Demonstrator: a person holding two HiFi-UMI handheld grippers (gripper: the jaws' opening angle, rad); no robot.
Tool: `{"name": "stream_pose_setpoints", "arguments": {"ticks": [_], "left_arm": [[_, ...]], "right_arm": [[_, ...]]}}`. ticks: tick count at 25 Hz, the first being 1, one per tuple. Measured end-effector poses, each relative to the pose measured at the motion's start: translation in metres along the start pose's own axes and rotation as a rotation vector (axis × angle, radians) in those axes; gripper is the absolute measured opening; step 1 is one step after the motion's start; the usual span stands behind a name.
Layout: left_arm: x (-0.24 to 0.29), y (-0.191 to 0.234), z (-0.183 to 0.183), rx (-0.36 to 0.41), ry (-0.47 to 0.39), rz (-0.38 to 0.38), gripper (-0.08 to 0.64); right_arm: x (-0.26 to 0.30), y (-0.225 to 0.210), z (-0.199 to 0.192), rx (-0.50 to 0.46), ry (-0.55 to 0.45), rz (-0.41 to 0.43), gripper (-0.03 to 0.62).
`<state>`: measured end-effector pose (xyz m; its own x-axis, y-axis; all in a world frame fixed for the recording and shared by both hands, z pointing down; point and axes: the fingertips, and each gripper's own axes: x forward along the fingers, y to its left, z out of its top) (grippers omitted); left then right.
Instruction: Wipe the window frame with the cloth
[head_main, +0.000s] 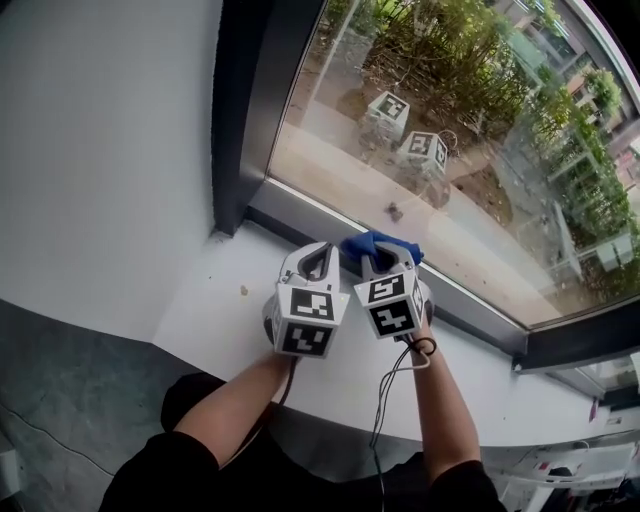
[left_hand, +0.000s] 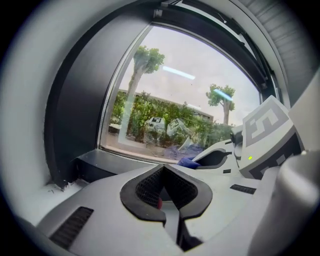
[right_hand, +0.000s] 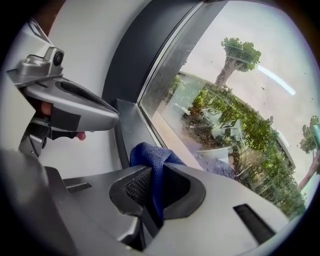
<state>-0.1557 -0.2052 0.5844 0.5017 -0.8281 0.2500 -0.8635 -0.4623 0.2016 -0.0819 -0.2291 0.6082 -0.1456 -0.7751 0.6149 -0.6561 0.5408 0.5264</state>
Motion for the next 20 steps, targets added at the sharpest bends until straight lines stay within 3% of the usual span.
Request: {"name": "stream_pose_setpoints", "arguments": {"ticks": [12,20], "left_arm": [[-0.003,0.031,0.006,-0.026,-0.021,0.065,0.005],[-0.008,0.043,0.005,-0.051,-0.020,0.093,0.005]], "right_arm": [[0.010,0.012,0.020,-0.031,-0.009,0.053,0.023],[0.025,0.029,0.056,-0.023,-0.026,0.083,0.023]]}}
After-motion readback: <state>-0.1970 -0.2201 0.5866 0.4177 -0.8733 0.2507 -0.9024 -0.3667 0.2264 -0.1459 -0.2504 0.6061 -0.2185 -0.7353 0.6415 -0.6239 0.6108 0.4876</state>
